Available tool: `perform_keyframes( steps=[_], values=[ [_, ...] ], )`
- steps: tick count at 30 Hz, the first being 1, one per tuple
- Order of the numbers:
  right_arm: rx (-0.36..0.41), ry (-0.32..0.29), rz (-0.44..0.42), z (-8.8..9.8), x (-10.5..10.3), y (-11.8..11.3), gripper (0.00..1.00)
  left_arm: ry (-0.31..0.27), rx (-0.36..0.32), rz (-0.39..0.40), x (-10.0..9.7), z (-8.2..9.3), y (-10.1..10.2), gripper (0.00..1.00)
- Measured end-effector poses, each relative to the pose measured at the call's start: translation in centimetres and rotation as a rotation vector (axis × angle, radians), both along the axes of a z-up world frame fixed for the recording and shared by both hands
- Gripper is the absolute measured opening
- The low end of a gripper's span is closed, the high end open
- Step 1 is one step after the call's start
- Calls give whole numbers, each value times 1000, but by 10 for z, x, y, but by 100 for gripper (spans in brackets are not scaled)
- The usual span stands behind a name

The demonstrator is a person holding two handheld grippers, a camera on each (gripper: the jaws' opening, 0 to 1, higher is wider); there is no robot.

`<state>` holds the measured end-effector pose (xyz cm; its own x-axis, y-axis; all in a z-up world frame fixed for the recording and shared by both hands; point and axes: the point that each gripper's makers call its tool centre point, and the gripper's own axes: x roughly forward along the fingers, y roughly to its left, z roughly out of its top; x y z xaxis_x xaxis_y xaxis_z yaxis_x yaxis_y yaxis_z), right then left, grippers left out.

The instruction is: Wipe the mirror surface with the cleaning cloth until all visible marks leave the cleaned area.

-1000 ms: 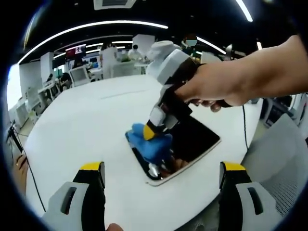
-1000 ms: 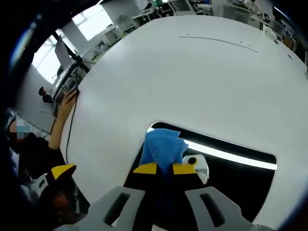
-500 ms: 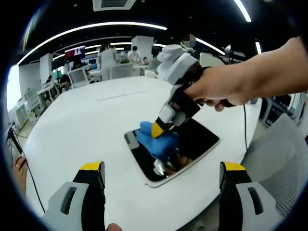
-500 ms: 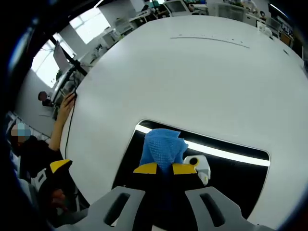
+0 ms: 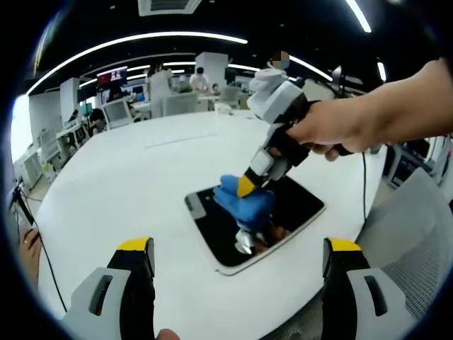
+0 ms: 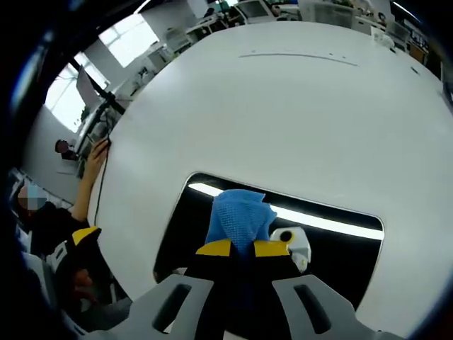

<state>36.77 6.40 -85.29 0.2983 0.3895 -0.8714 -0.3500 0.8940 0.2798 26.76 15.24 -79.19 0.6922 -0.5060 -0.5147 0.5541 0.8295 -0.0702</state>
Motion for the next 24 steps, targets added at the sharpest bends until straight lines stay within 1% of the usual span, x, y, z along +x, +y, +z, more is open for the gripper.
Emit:
perform_keyframes(
  steps=[3, 5, 8, 11, 12, 14, 15, 16, 17, 20, 24],
  values=[
    [1, 3, -3, -1, 0, -7, 4, -4, -11, -3, 0, 1, -1, 99],
    [5, 6, -6, -1, 0, -10, 4, -28, 2, 8, 2, 4, 1, 99],
    [8, 9, -11, -1, 0, -15, 4, -23, -2, 27, 3, 4, 5, 99],
    [7, 11, -10, -2, 0, -20, 4, -5, -17, 27, 1, 3, 3, 99],
    [6, 12, -7, -3, 1, -22, 4, -6, -8, 28, 2, 2, 5, 99],
    [1, 11, -5, -4, 0, -27, 4, -7, -12, 35, 2, 3, 5, 99],
    [3, 12, -7, -4, 0, -30, 4, -1, -20, 39, 2, 2, 6, 99],
    [6, 12, -9, -4, -1, -32, 4, 20, -45, 36, 0, -1, 5, 99],
    [6, 12, -9, -4, -2, -34, 4, 21, -76, 29, -1, 0, 1, 99],
    [2, 12, -2, -5, -2, -41, 4, 5, -50, 34, 1, 1, 4, 99],
    [9, 15, -5, -6, -1, -49, 4, 0, -45, 42, 1, 1, 6, 99]
  ],
)
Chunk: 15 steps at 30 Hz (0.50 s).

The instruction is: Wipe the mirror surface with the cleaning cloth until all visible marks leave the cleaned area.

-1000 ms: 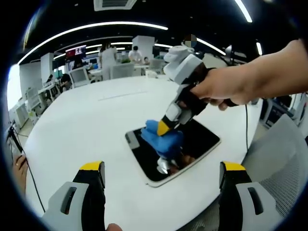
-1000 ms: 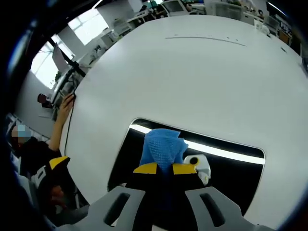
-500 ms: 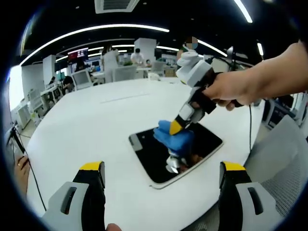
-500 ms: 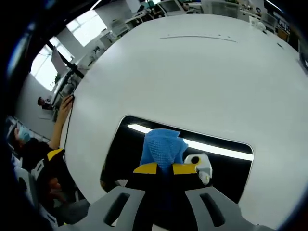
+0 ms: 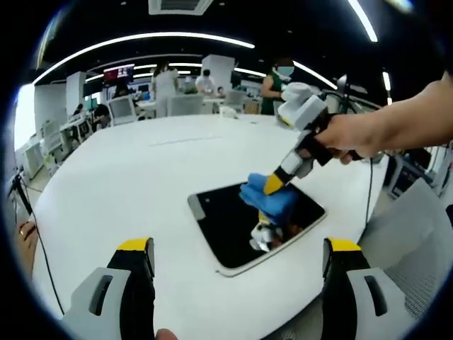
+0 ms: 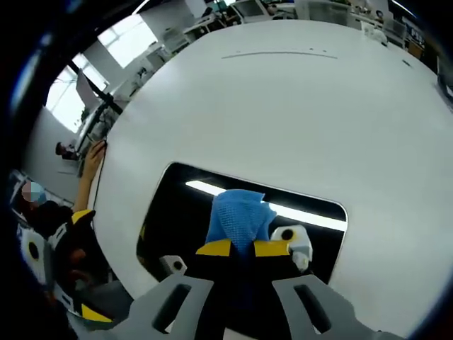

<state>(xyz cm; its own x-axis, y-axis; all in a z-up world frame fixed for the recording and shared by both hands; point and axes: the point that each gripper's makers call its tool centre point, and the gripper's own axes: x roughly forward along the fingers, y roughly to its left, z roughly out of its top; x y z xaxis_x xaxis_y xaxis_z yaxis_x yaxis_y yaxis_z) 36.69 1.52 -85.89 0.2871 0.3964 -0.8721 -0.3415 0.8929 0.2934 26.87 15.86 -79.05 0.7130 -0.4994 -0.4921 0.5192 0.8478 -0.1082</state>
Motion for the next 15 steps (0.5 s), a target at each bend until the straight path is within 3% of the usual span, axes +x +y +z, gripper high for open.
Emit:
perform_keyframes(
  steps=[15],
  values=[
    [-18, 5, 1, 1, -4, -27, 4, -16, 34, 1, 2, 0, 4, 99]
  ],
)
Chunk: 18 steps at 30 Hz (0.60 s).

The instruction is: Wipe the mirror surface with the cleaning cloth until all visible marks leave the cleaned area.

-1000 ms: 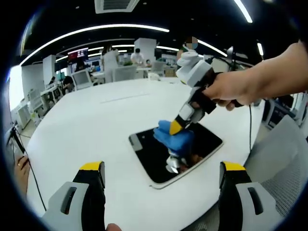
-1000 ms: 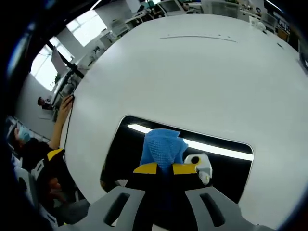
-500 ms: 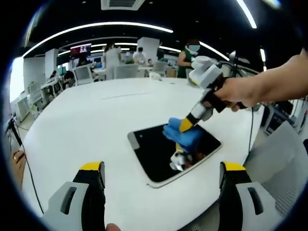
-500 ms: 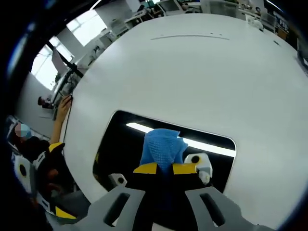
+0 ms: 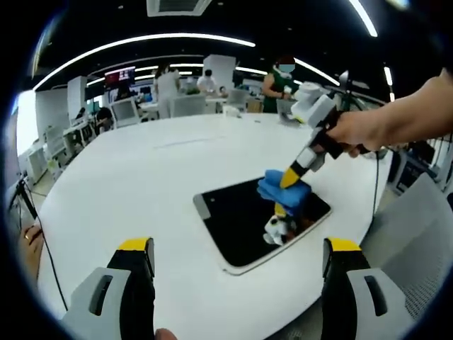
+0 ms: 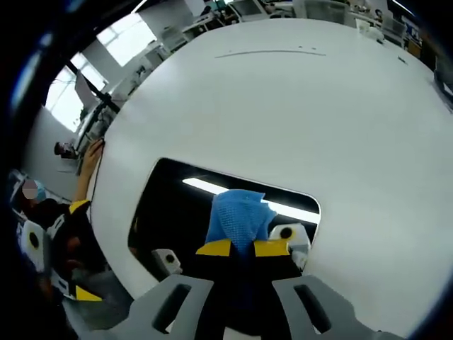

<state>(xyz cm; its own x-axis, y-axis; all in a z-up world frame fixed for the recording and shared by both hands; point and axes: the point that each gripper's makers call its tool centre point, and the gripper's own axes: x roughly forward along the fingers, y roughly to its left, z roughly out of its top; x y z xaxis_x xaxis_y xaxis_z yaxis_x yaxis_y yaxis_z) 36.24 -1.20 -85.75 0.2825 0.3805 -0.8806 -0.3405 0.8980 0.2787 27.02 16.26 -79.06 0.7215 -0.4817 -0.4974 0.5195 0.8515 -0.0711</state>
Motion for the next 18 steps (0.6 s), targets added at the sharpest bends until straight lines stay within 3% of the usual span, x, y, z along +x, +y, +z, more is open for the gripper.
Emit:
perform_keyframes(
  steps=[10, 18],
  values=[
    [3, -1, -16, 3, -3, -16, 4, -23, -7, -4, 2, 2, 0, 99],
    [1, 9, -25, 2, -3, -28, 4, -14, -11, 47, 2, 2, 7, 99]
  ],
)
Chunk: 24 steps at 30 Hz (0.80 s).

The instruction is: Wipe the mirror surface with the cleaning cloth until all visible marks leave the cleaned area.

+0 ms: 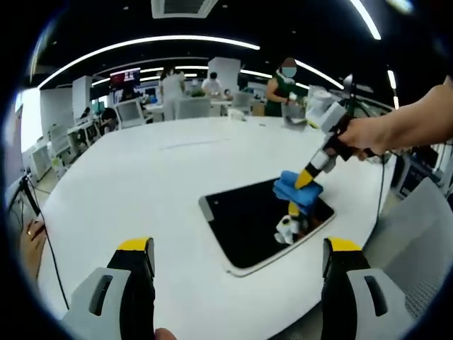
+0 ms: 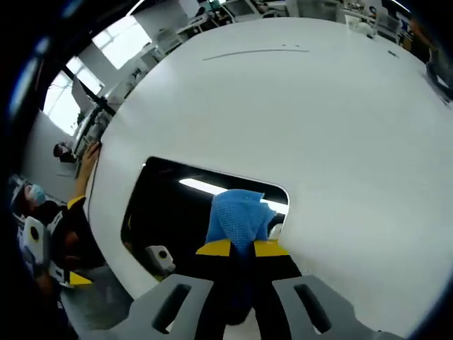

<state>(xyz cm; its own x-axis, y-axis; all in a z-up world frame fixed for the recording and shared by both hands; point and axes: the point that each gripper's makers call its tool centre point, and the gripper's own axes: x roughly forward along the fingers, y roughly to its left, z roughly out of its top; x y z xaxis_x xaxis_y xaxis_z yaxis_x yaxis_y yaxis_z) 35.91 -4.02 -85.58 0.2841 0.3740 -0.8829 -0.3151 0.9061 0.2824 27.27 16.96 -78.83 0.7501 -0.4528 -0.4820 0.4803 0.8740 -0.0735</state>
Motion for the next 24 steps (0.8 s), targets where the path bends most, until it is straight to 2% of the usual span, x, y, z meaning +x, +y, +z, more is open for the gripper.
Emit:
perform_keyframes(
  steps=[9, 24],
  values=[
    [-12, 4, -18, 0, -2, -12, 4, -5, 4, -12, 0, 1, -3, 99],
    [-20, 1, -30, -1, -1, -12, 4, -11, 20, -27, 0, 1, -3, 99]
  ],
)
